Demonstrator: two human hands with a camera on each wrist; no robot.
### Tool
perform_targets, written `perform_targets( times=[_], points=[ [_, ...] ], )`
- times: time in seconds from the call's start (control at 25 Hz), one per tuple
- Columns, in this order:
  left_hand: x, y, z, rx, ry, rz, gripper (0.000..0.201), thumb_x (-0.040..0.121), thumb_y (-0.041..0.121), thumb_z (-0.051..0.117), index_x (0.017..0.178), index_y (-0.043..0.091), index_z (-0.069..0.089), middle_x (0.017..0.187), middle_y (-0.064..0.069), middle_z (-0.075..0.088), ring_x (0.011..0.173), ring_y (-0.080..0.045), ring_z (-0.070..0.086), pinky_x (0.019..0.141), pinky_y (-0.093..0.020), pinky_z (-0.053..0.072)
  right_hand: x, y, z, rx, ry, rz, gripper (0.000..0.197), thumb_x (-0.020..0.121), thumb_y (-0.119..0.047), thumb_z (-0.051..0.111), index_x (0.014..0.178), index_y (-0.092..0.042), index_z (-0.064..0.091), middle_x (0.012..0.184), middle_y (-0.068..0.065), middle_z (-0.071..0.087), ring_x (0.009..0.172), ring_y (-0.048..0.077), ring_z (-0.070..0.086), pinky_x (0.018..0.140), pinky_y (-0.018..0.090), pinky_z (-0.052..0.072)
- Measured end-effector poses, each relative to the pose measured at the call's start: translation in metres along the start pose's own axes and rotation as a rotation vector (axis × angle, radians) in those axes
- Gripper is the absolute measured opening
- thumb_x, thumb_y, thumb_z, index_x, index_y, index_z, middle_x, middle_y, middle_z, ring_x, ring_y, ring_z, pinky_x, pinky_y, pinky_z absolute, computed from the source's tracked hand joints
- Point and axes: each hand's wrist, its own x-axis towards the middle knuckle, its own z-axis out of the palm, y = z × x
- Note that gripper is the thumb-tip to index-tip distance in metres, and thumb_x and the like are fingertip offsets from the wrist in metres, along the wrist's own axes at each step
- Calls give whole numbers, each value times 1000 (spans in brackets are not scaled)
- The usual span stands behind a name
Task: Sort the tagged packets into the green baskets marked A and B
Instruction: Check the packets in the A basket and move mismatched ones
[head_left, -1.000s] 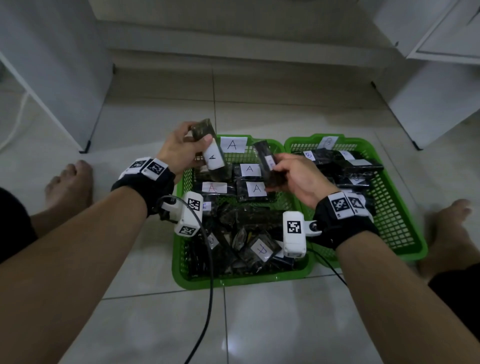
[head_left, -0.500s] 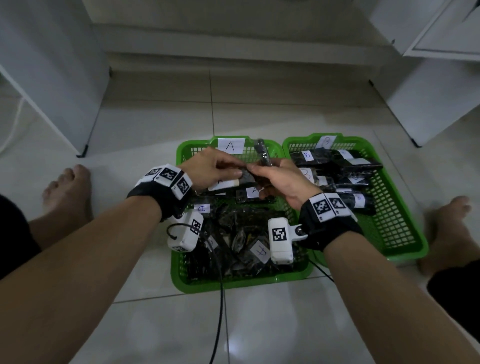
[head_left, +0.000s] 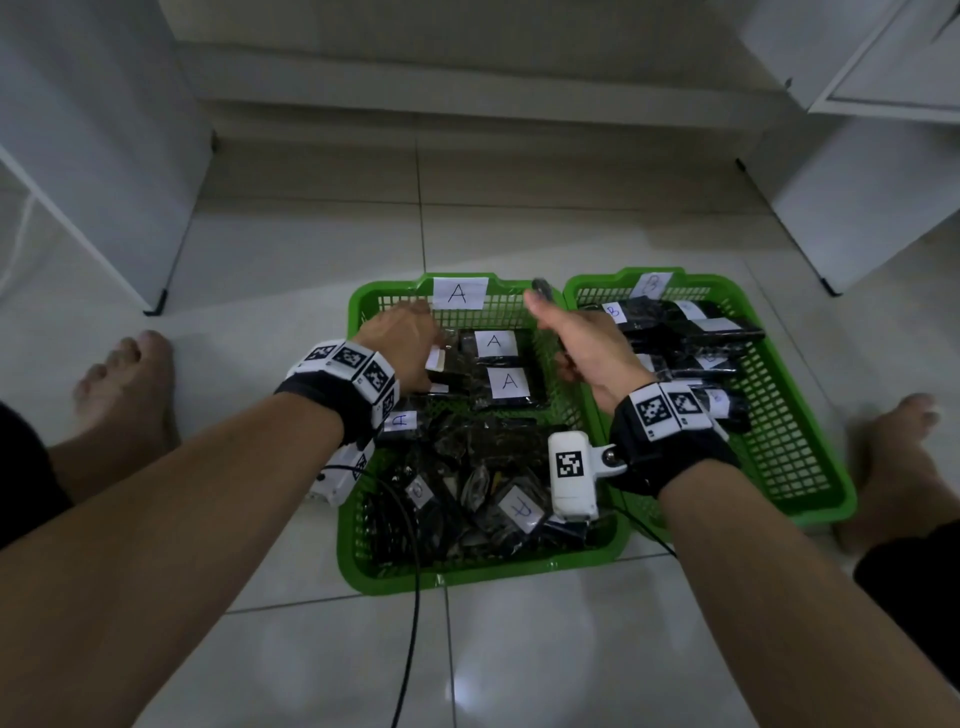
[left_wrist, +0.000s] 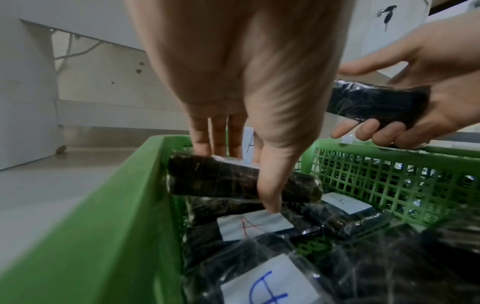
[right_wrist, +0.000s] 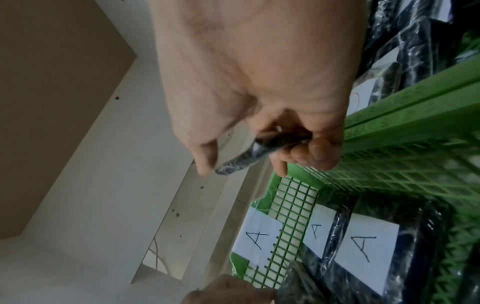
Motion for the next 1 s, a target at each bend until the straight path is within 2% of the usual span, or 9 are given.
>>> perform_targets(
  times=[0.04,0.12,0.28,0.36,0.48,0.64,0.8,0.92,1.0],
  points=[
    [4,1,2,9,-14,-19,58,76,29,83,130,19,62,129,-8,56,117,-26,56,95,-34,50,2,1,-1,63,4,5,60,82,-76,56,98,-18,63,76,-9,54,65,10,50,59,26,41],
    [10,3,5,34,-48,-44,53,74,24,84,123,15,65,123,-8,61,110,-26,61,89,-33,53,4,0,-2,208,71,-5,34,101,-39,45,81,-16,58,68,-2,57,60,15,51,51,28,39],
    [16,8,6,93,-141,-37,54,68,22,88,116,12,66,114,-9,66,104,-28,65,85,-36,57,6,4,-6,182,111,-27,14,95,3,52,91,-1,64,87,13,68,73,22,66,55,33,55],
    [18,9,3,121,-152,-72,60,64,30,91,114,11,65,114,-10,63,107,-29,63,85,-38,57,8,8,-7,149,99,-11,20,91,1,62,110,-2,69,102,16,72,86,25,72,61,34,61],
    [19,10,2,150,-145,-129,71,58,41,94,114,11,62,115,-9,63,109,-30,63,83,-39,56,8,11,-9,90,161,-11,26,80,-2,76,106,-8,74,104,9,75,94,23,73,79,40,63],
    [21,9,2,123,-167,-96,69,59,41,94,110,8,61,113,-11,66,106,-30,65,85,-35,53,3,8,-11,109,137,20,32,77,0,83,107,-5,73,103,12,75,82,25,77,56,31,61],
    [20,6,-1,95,-188,-107,68,54,45,95,93,15,48,112,-9,63,106,-29,62,83,-33,50,4,7,-14,87,196,2,32,72,2,86,100,-6,73,102,15,75,77,26,77,58,31,62],
    [16,9,-5,84,-199,-102,64,54,49,94,86,14,50,101,-6,61,99,-26,64,75,-31,49,6,7,-17,-317,355,-148,30,68,-7,90,91,-19,75,102,2,74,87,16,72,76,27,59],
    [16,16,-9,17,-115,-91,51,63,46,89,86,11,59,93,-4,63,90,-24,64,73,-31,53,2,5,-12,-582,376,-243,26,73,-5,86,93,-17,74,98,-2,72,86,13,65,75,21,51]
  ],
)
